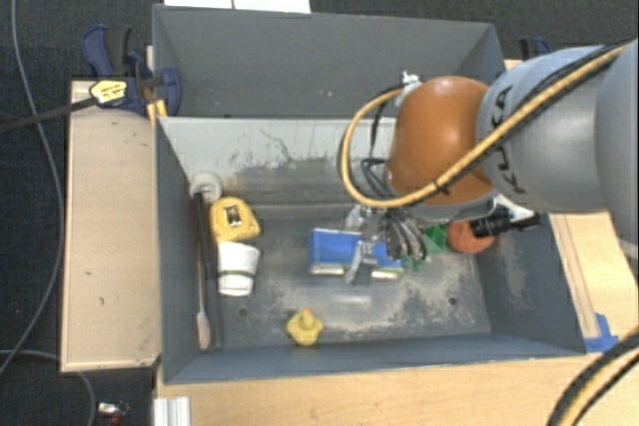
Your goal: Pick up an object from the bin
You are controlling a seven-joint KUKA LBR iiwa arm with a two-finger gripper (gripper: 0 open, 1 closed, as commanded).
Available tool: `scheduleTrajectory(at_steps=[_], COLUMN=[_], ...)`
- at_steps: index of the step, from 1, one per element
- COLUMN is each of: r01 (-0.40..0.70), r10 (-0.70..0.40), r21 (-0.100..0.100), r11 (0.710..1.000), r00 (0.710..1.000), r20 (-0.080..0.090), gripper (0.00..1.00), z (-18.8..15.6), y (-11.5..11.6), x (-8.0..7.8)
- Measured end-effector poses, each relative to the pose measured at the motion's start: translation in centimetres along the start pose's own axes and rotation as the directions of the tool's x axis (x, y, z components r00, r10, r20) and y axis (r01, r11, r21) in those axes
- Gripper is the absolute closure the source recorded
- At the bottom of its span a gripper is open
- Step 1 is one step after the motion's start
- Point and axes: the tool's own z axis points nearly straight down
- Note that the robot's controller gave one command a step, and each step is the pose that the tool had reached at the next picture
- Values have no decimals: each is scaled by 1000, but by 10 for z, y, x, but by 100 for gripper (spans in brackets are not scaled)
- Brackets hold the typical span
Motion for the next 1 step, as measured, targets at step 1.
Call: scheduleTrajectory(at_steps=[1], r01=[11], r10=[-11], r21=[0], r11=[1000], r00=[1000], r20=[-1], gripper=[100], z=[-75], y=[1], x=[6])
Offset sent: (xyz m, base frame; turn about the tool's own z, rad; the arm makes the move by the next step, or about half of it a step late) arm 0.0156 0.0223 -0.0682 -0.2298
